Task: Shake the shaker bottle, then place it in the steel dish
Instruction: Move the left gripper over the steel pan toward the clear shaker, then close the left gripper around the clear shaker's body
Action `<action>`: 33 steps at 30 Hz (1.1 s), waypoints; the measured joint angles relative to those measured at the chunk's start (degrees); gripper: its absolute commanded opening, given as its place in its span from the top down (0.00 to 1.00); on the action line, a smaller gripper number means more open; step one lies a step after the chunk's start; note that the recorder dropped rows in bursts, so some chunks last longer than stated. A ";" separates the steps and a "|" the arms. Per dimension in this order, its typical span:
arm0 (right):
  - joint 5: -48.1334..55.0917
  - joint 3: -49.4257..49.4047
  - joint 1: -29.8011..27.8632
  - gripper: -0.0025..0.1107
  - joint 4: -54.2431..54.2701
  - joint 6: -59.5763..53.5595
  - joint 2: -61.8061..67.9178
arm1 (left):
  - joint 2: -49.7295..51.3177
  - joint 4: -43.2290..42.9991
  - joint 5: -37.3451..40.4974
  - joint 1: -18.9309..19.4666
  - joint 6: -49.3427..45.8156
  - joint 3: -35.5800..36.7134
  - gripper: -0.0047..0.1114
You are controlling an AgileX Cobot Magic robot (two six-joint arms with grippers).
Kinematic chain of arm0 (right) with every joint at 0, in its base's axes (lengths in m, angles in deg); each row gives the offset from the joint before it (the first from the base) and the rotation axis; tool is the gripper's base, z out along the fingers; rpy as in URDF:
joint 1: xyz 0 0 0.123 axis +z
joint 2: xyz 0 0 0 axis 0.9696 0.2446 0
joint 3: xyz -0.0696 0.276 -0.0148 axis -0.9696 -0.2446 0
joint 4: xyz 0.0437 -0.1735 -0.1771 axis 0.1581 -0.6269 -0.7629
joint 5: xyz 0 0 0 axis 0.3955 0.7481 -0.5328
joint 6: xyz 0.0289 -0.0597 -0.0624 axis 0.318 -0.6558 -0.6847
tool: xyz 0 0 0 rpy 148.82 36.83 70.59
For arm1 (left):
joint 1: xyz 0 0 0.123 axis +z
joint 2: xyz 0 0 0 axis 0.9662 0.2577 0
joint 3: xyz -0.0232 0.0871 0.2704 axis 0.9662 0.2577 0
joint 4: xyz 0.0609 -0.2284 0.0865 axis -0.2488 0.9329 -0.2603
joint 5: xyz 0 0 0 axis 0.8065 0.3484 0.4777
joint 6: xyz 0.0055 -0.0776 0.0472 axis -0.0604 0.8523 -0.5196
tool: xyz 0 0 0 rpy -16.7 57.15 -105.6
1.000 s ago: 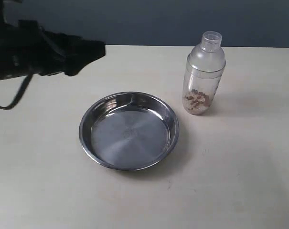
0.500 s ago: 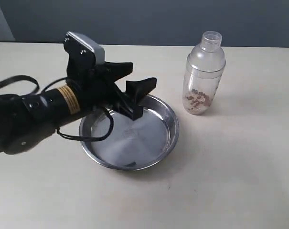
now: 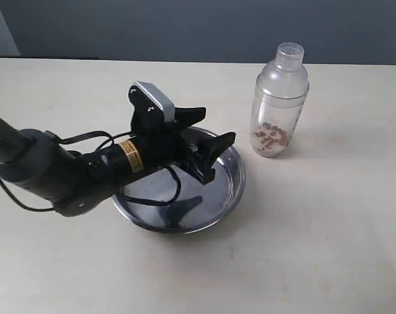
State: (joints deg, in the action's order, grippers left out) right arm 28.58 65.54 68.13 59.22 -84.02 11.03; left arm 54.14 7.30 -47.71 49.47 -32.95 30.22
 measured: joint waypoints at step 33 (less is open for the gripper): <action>0.00 0.00 0.00 0.99 0.00 0.00 0.00 | 14.71 -12.08 8.94 -0.03 14.61 -24.04 0.05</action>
State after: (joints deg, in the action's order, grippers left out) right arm 28.58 65.54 68.13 59.22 -84.02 11.03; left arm 68.85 -4.78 -38.77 49.44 -18.34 6.17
